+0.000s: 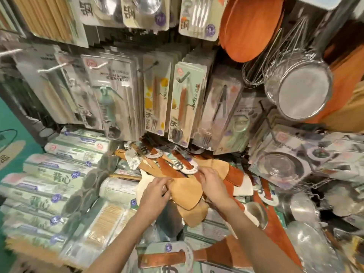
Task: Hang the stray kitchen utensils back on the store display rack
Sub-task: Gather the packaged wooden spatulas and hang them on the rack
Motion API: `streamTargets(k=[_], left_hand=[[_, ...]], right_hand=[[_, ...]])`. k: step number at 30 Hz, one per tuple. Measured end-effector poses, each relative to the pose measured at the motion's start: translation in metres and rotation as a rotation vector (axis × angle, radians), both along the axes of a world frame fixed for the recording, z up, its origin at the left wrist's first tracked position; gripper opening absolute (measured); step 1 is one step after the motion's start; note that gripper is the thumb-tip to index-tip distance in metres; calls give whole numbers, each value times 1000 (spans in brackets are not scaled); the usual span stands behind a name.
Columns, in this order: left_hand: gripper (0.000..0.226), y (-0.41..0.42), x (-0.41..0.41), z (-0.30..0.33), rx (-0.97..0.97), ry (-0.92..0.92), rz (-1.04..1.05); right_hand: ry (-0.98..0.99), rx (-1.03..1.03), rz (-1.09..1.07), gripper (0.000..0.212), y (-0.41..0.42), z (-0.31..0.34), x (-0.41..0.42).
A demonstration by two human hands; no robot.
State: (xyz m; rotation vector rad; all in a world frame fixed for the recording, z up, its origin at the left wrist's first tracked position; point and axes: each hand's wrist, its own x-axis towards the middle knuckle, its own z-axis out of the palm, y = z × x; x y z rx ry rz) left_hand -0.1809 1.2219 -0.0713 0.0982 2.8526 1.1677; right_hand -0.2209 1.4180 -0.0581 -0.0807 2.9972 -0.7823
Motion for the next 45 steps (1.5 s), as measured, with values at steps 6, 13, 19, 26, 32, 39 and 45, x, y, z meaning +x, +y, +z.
streamTargets(k=[6,13,19,26,32,39,45], left_hand=[[41,3,-23,-25,11,10,39],[11,8,-43,-26,636,-251,486],[47,14,-40,-22,990,-350,727],[48,5,-25,-16,1429,-519,763],[39,18,-10,-3,1536,-539,529],[26,8,1,10,1897,-642,454],[22,-4,1,14,1905,-564,457]], right_hand=[[-108,118,19,53,-23,-8,-37],[-249,137,-1,65,-27,-9,-48],[-145,32,-48,46,-23,-6,-43],[-33,-155,-82,50,-17,17,-21],[-224,-335,105,43,-55,42,0],[-274,-383,182,42,-95,37,3],[-363,-364,317,24,-87,33,-9]])
